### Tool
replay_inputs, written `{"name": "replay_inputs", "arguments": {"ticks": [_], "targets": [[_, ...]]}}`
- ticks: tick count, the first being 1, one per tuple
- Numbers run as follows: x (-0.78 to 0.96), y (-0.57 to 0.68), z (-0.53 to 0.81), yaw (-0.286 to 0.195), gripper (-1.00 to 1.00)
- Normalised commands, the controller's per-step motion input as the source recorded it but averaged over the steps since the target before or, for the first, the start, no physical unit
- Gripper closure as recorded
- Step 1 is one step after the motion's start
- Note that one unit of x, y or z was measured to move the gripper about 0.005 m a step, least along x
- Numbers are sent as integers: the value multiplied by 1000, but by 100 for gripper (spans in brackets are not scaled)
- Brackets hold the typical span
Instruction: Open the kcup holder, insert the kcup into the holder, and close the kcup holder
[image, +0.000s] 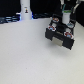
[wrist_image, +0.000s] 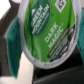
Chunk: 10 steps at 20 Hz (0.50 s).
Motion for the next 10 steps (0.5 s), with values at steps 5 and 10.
{"name": "replay_inputs", "arguments": {"ticks": [5,10], "targets": [[-111,38,-242,77,100],[-128,-3,-280,52,100]]}}
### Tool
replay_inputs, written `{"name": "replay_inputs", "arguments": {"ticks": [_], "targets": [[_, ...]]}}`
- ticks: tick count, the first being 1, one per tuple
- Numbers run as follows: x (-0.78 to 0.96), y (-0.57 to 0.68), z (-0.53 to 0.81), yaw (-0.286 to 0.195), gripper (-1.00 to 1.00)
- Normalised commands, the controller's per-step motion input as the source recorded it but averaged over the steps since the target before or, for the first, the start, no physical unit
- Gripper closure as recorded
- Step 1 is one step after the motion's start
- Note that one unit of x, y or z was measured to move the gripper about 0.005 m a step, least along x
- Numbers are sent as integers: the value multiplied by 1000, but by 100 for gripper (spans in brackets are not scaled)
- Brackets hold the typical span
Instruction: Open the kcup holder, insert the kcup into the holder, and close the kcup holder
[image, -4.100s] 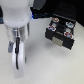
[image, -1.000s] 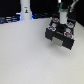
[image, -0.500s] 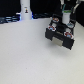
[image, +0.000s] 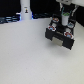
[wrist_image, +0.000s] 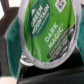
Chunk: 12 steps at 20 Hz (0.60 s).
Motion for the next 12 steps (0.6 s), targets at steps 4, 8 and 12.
{"name": "replay_inputs", "arguments": {"ticks": [4,8,12], "targets": [[-72,-42,-235,26,100],[-27,-79,-27,3,100],[-102,-235,223,-3,100]]}}
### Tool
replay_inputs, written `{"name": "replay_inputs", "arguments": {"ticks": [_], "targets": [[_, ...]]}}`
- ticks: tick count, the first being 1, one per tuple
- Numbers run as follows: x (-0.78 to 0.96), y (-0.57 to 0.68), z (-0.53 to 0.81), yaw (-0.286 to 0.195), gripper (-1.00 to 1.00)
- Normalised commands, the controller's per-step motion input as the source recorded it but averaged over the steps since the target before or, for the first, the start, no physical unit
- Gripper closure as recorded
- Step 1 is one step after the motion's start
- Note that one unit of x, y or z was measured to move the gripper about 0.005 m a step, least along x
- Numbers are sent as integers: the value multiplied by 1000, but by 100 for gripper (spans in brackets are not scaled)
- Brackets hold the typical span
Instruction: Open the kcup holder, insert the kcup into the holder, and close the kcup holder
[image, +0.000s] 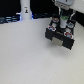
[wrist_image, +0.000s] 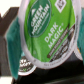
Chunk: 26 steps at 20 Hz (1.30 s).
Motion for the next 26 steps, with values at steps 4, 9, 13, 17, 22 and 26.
{"name": "replay_inputs", "arguments": {"ticks": [4,9,13,17,22,26], "targets": [[-70,-364,190,-1,100],[-24,-148,-46,2,100],[26,-36,-147,-6,100],[42,-45,-203,-5,100],[48,-57,-170,-10,100],[-36,-58,-183,-5,100]]}}
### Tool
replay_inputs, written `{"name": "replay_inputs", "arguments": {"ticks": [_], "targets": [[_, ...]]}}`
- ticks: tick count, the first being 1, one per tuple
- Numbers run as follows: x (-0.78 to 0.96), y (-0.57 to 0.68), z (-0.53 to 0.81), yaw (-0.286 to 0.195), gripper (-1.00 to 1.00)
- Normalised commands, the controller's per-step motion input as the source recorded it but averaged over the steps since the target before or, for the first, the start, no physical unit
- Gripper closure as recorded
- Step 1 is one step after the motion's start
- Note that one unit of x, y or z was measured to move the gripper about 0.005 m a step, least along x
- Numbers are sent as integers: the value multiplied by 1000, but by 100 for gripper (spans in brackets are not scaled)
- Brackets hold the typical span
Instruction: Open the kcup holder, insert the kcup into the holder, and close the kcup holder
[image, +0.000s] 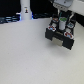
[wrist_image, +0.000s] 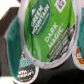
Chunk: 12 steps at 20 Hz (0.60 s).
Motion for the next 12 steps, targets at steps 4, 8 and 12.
{"name": "replay_inputs", "arguments": {"ticks": [4,8,12], "targets": [[-78,7,-38,2,100],[-276,-45,220,-1,100],[-382,-236,141,-1,100]]}}
